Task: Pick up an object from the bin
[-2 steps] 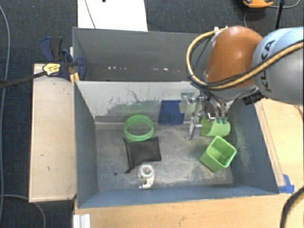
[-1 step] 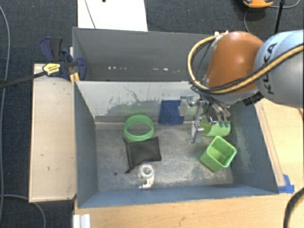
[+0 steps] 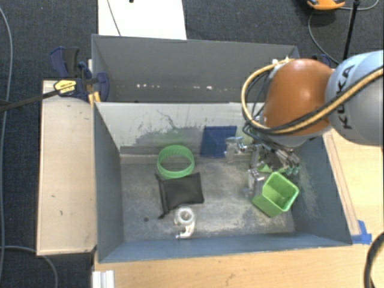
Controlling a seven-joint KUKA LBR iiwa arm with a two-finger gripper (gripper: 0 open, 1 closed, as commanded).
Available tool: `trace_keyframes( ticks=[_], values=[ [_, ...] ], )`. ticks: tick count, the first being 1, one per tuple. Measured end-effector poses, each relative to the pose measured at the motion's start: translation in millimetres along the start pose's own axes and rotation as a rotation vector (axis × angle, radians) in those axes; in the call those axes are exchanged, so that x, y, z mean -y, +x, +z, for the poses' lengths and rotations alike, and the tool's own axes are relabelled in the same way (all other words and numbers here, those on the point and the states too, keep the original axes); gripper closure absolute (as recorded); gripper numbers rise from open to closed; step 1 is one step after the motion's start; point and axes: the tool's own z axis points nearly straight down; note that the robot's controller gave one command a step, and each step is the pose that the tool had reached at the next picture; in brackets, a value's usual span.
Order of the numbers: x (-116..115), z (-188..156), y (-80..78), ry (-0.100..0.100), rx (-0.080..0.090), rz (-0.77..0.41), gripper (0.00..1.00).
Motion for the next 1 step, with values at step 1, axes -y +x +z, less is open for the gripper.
trace_keyframes(
  ticks=[1],
  values=[
    [33.9, 8.0, 3.8, 0.002, 0.005, -0.054, 0.00]
  ],
)
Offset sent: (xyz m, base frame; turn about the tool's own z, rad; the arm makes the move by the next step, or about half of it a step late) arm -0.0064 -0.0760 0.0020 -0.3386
